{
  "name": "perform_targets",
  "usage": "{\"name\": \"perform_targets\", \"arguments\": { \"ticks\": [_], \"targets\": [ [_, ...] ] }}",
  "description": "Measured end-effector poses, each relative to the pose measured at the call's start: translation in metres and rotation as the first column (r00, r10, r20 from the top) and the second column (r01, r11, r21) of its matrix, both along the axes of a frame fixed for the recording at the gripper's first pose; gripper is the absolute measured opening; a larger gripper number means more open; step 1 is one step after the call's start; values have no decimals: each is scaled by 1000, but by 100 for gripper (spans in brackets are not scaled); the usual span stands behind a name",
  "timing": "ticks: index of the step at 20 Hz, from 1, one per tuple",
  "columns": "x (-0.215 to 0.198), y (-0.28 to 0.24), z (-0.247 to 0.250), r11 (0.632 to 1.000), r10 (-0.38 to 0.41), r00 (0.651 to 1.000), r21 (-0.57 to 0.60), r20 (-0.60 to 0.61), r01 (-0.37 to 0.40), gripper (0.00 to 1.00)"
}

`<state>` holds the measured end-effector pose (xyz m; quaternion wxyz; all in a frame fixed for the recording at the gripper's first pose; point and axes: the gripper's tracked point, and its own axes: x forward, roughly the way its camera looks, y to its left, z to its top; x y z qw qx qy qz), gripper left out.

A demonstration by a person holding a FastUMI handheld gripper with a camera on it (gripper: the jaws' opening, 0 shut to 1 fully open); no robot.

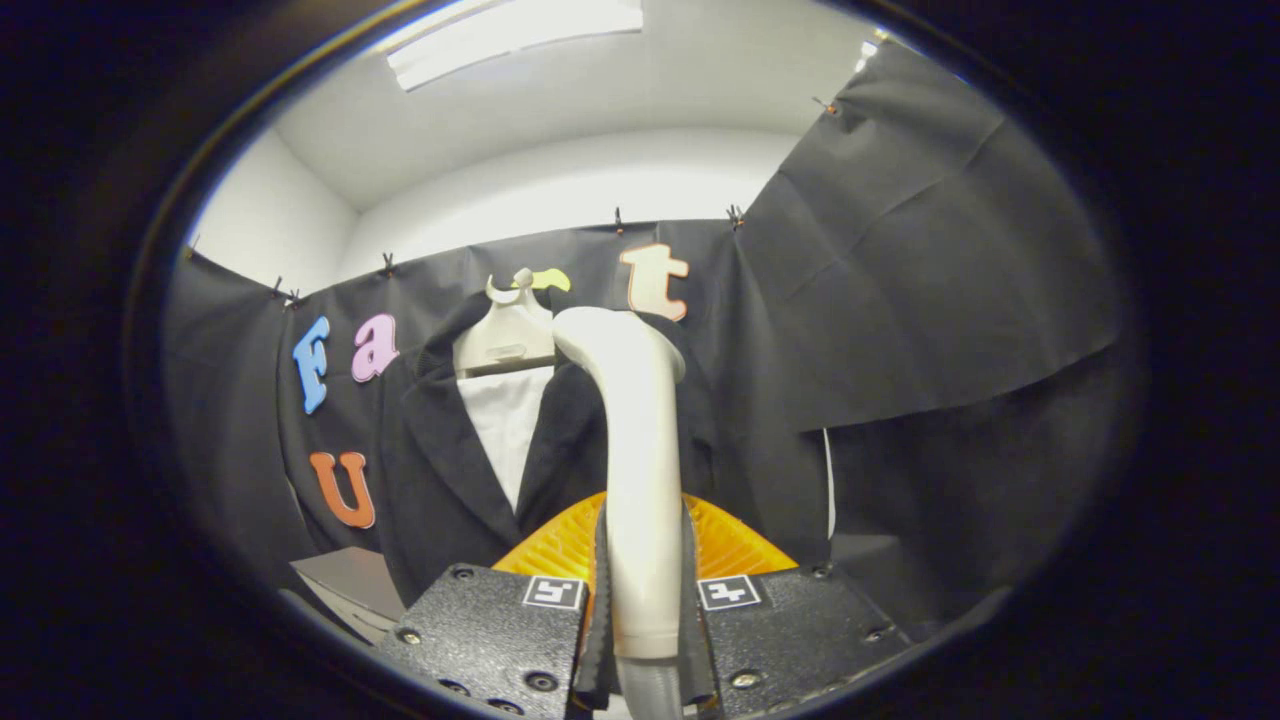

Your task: Iron the clothes twice with a garment steamer, once on the left side and once on the right side.

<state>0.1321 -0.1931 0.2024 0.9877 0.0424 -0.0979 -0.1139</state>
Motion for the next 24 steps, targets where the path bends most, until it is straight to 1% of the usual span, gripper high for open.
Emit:
{"name": "perform_targets", "arguments": {
  "ticks": [3,8,16,21,24],
  "targets": [
    [10,4,-4,1000,9,1000,-11,-15,-9,28],
    [16,10,-36,1000,9,997,-11,-76,-10,28],
    [-4,4,-81,1000,-16,987,0,-162,17,28],
    [-19,1,-112,999,-36,975,20,-221,41,28],
    [-27,2,-133,999,-43,964,13,-261,48,28]
  ]
}}
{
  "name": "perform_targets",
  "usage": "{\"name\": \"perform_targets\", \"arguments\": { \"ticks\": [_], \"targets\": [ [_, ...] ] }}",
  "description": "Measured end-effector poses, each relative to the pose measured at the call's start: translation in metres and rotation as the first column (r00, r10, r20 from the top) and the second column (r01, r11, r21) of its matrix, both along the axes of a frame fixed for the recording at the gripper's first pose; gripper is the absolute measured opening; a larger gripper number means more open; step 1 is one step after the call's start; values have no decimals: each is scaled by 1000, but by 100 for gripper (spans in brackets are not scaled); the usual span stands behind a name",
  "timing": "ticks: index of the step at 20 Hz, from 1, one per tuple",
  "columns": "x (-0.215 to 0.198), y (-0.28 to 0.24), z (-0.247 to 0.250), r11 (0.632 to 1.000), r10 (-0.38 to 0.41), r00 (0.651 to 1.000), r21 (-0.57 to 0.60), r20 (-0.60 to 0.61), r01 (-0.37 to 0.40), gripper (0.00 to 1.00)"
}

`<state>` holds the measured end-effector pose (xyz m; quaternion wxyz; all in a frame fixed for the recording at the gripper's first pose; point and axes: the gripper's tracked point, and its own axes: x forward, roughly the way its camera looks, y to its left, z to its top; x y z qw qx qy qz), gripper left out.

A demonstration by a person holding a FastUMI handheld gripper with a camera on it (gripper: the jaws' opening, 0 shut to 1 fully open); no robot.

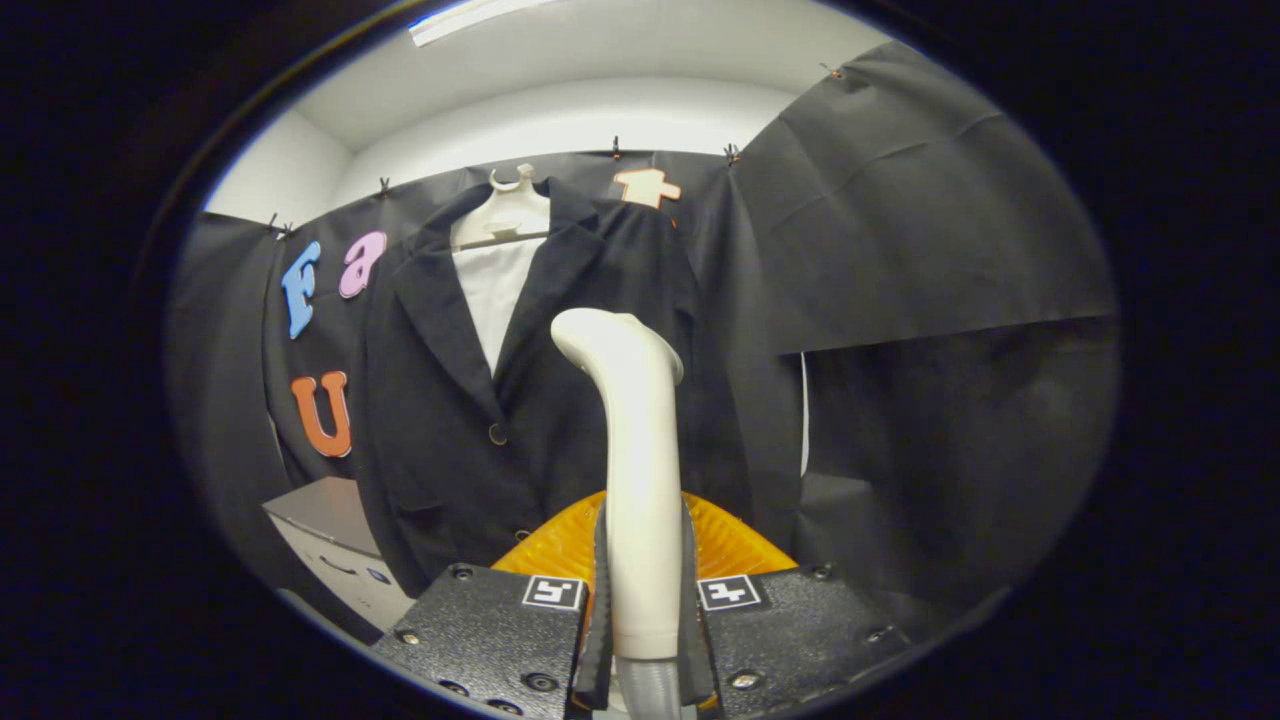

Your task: Iron the clothes twice with a garment steamer, once on the left side and once on the right side.

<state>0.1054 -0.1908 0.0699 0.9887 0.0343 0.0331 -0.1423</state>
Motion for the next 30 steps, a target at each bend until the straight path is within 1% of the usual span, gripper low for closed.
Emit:
{"name": "perform_targets", "arguments": {
  "ticks": [7,13,20,25,30],
  "targets": [
    [-15,3,-44,1000,-17,996,-1,-84,17,28],
    [-24,9,-85,1000,-30,987,1,-160,30,29],
    [-34,14,-135,999,-36,967,12,-251,41,29],
    [-40,18,-158,999,-36,954,17,-297,43,29],
    [-48,21,-195,998,-51,927,22,-373,63,29]
  ]
}}
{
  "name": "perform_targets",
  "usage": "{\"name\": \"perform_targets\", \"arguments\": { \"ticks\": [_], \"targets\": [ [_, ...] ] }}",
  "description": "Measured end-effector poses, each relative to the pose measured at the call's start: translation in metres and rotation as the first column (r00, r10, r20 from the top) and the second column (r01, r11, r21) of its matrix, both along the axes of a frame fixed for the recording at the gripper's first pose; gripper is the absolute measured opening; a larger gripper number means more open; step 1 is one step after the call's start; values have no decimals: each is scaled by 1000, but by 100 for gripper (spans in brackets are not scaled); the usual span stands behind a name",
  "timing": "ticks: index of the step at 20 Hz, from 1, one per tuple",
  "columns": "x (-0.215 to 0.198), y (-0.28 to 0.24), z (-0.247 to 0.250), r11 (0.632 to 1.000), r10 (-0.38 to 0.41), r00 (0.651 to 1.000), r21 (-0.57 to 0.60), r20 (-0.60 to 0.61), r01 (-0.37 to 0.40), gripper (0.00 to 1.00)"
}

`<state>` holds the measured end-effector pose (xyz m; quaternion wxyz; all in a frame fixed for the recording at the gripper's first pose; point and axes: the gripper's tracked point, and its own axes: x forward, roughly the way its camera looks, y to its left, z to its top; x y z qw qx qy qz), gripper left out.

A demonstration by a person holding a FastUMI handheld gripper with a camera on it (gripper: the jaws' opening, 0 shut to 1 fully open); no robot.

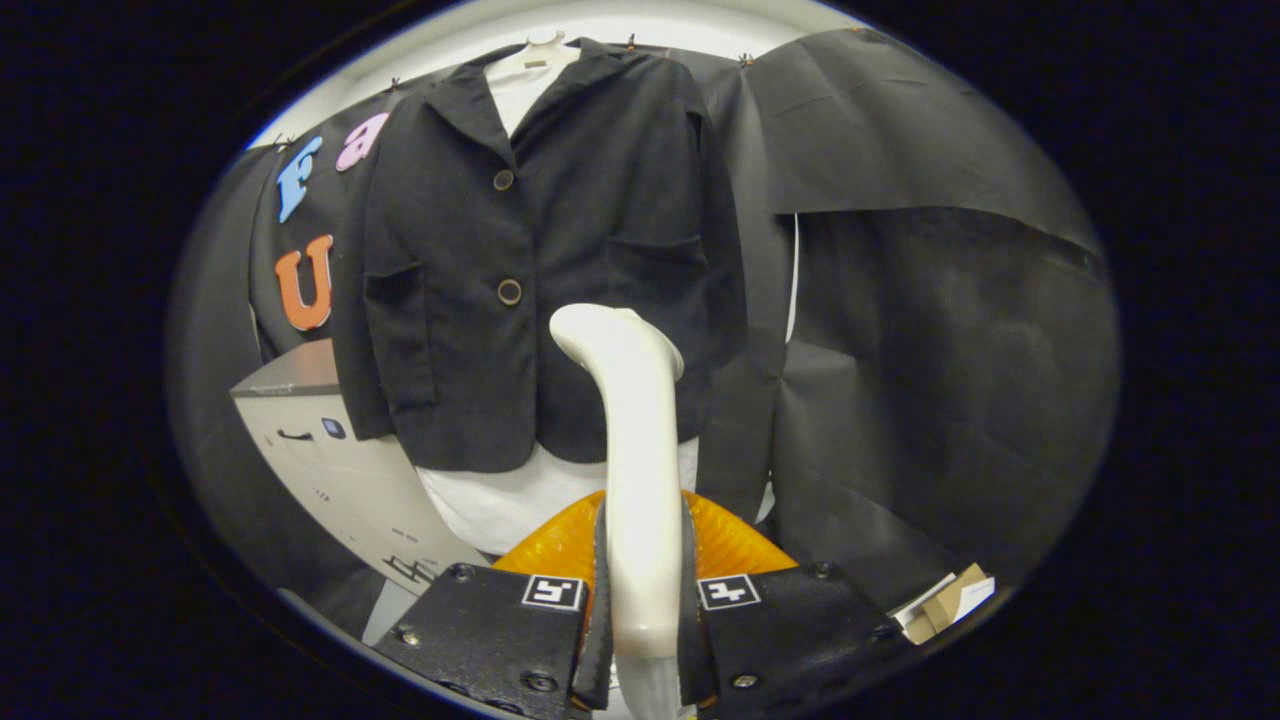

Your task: Iron the clothes twice with a garment steamer, once on the left side and once on the right side.

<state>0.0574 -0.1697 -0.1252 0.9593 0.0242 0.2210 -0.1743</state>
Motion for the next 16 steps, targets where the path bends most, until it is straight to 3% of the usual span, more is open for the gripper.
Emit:
{"name": "perform_targets", "arguments": {
  "ticks": [8,11,16],
  "targets": [
    [-25,15,-50,999,-40,995,0,-96,40,29],
    [-40,31,-43,997,-64,994,24,-87,67,29],
    [-65,60,-6,999,-47,998,14,-31,48,29]
  ]
}}
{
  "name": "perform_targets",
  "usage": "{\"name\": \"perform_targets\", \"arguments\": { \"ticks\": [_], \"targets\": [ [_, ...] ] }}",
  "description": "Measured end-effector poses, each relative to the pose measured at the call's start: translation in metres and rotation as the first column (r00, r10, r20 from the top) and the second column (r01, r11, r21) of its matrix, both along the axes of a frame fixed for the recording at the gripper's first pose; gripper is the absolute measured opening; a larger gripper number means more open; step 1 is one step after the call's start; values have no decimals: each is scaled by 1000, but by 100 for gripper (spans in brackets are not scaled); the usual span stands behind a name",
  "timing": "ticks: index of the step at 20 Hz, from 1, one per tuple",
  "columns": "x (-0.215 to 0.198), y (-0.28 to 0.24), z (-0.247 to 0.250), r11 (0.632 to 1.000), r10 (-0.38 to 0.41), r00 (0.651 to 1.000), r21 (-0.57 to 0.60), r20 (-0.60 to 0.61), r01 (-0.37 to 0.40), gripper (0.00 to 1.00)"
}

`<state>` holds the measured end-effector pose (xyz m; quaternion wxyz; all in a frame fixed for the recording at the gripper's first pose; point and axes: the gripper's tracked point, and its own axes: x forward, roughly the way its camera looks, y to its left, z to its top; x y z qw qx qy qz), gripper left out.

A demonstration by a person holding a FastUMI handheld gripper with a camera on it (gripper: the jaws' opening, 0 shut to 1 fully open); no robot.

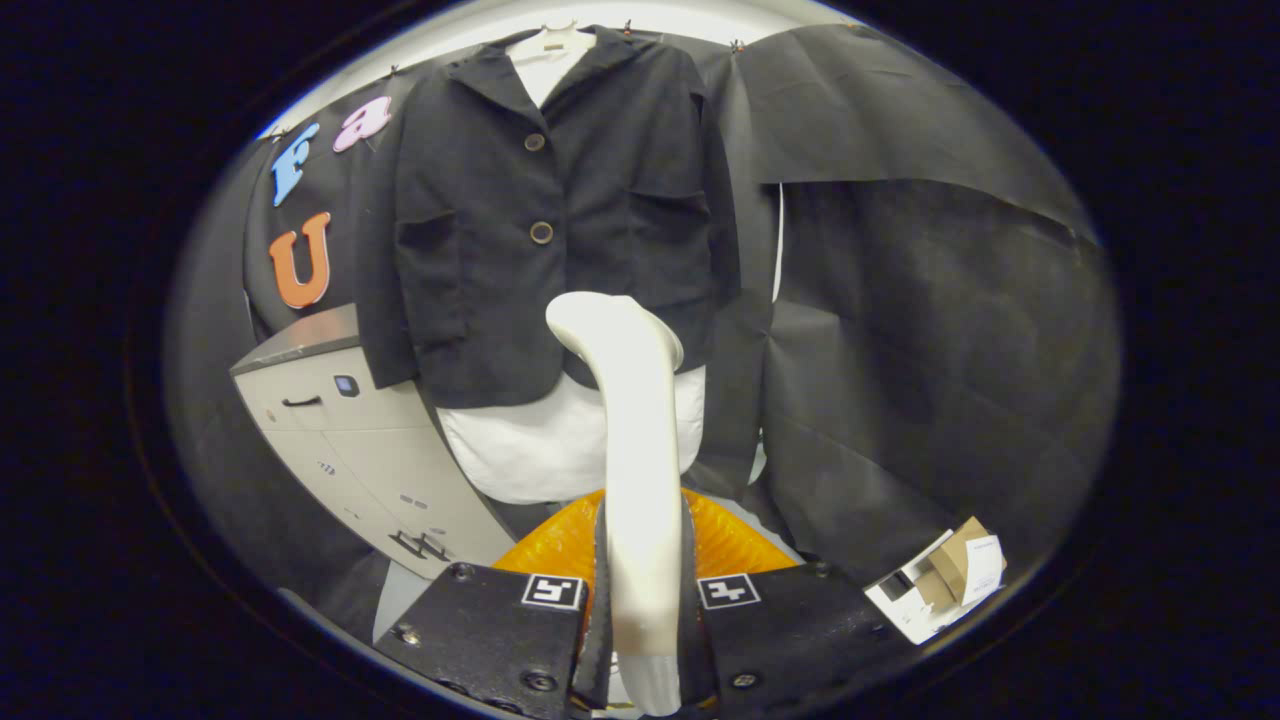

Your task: Iron the clothes twice with a garment steamer, once on the left side and once on the right side.

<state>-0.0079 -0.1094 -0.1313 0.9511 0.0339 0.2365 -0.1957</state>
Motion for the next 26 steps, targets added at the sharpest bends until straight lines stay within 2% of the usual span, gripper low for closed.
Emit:
{"name": "perform_targets", "arguments": {
  "ticks": [10,15,19,26],
  "targets": [
    [-56,46,85,993,93,990,-85,111,-84,29],
    [-89,59,105,979,185,969,-116,162,-168,29],
    [-130,45,125,967,248,946,-109,207,-230,29],
    [-204,6,118,963,269,937,-58,224,-262,29]
  ]
}}
